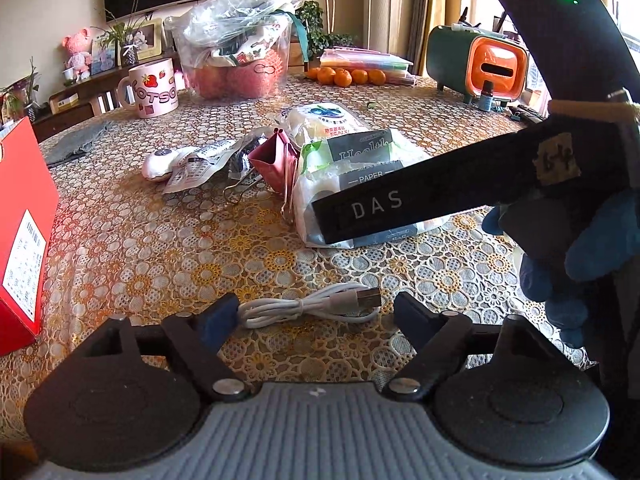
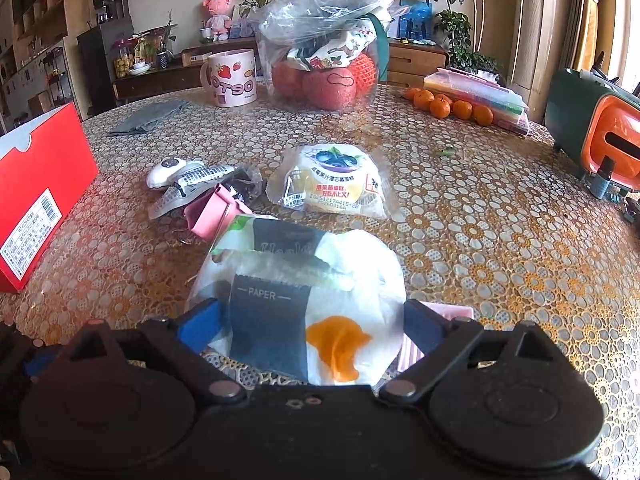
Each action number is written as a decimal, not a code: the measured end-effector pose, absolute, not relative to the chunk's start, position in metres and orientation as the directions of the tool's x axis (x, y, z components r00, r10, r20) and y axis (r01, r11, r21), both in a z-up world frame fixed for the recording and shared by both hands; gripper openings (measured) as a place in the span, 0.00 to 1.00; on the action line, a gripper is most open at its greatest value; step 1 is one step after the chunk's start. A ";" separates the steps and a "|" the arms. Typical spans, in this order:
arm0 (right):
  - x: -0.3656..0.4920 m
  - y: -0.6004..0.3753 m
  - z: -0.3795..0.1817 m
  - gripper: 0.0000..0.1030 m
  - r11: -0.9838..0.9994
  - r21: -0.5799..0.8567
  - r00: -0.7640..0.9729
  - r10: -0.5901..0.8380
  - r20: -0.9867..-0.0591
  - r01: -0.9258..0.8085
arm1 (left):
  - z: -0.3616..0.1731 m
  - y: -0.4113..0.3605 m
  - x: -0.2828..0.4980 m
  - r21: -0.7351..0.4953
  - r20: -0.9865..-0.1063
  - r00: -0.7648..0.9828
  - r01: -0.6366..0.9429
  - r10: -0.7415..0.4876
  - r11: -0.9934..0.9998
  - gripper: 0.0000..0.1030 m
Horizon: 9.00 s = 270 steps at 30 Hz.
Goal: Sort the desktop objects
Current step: 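Reach the left gripper to the white USB cable while the right reaches the white tissue pack, then close the left gripper on the USB cable while the right gripper closes on the tissue pack, then lift and carry the cable and tissue pack in both grippers to the red box, then lower the USB cable into the box and open the left gripper, then lower the tissue pack into the box and open the right gripper, then withdraw both grippers from the box toward the table, then reach the left gripper to the pink binder clip while the right reaches the pink ridged tray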
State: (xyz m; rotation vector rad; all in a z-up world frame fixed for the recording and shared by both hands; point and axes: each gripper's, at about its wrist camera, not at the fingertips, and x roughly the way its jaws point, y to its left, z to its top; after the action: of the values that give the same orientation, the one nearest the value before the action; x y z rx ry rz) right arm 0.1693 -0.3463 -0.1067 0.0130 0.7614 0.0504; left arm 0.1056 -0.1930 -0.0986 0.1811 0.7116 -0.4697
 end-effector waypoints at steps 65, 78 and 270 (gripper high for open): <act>0.101 -0.324 -0.009 0.27 0.996 0.087 0.845 0.039 -0.534 0.009 | -0.008 -0.119 0.100 -0.031 -0.553 0.751 0.415 -0.361 0.909 0.73; 0.100 -0.275 0.016 0.27 0.993 0.092 0.861 0.114 -0.496 -0.079 | 0.019 -0.065 0.097 -0.017 -0.515 0.798 0.354 -0.312 0.935 0.73; 0.147 -0.386 -0.099 0.76 0.998 -0.021 0.705 -0.057 -0.707 0.060 | -0.065 -0.198 0.203 0.094 -0.628 0.652 0.606 -0.425 0.790 0.75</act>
State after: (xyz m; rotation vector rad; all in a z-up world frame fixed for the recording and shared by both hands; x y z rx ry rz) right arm 0.1473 -0.3859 -0.0994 0.0039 0.7861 -0.0651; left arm 0.2032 -0.1981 -0.0650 0.3104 0.6266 -0.5962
